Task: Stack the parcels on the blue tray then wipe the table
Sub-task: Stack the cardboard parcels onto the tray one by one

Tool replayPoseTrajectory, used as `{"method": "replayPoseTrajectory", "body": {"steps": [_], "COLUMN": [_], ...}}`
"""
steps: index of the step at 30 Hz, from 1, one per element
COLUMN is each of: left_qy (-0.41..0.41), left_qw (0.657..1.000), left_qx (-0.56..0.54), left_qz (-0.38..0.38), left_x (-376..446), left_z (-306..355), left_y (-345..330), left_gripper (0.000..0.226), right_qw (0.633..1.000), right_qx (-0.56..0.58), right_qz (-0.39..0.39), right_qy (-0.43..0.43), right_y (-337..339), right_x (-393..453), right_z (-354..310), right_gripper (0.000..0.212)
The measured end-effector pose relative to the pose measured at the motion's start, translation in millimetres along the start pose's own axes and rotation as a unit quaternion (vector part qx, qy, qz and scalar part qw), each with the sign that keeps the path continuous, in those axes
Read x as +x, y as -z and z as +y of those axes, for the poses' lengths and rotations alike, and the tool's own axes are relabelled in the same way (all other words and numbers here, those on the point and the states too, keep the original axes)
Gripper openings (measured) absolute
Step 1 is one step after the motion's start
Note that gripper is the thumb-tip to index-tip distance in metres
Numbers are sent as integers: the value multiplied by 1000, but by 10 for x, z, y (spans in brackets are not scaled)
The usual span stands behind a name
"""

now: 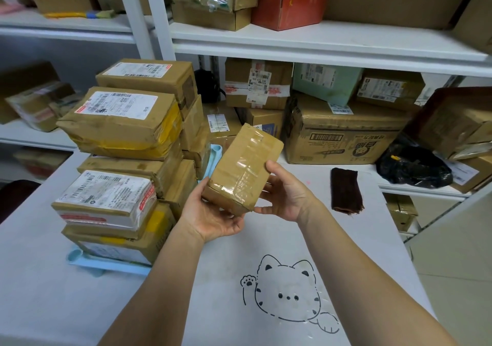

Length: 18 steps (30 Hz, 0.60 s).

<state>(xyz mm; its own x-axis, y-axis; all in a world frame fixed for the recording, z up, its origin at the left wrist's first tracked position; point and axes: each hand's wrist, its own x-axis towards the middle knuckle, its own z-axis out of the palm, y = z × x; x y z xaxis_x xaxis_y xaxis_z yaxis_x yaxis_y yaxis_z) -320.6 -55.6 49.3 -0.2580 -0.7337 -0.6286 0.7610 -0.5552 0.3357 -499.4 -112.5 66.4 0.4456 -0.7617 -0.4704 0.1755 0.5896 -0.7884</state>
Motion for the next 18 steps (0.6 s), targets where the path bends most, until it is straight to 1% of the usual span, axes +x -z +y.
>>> {"method": "replayPoseTrajectory", "body": {"steps": [2,4,5,6,9,11,12,14,16,17,18], "left_qy": [-7,-23,-36,-54,-130,-201,-239,-306,-346,-358,-362], "left_qw": [1000,998,996,991,963,935,917,879,847,835,828], "left_qx": [12,31,46,68,147,206,246,324,381,402,417], "left_qz": [19,46,68,98,187,208,204,170,133,116,97], "left_x": [5,20,31,50,73,36,5,-47,-93,-123,-141], "left_z": [8,25,35,54,115,125,122,102,82,64,43], "left_y": [-33,-44,-36,-28,-34,-112,-166,-277,-378,-425,-463], "left_gripper": [56,52,50,50,51,49,48,50,57,61,66], "right_qw": [1000,999,999,998,991,978,970,956,949,948,945], "right_qx": [6,18,21,13,-50,-103,-129,-169,-194,-203,-211], "right_qz": [3,11,21,33,70,115,138,167,169,159,152], "right_qy": [11,31,43,56,107,139,151,170,181,187,200], "right_y": [2,1,0,4,39,71,87,102,100,88,78], "right_x": [4,-7,-10,-16,-8,-11,-6,3,14,12,2], "right_z": [7,12,21,25,49,77,92,135,179,195,203], "right_gripper": [52,35,26,24,45,57,65,84,108,116,118]}}
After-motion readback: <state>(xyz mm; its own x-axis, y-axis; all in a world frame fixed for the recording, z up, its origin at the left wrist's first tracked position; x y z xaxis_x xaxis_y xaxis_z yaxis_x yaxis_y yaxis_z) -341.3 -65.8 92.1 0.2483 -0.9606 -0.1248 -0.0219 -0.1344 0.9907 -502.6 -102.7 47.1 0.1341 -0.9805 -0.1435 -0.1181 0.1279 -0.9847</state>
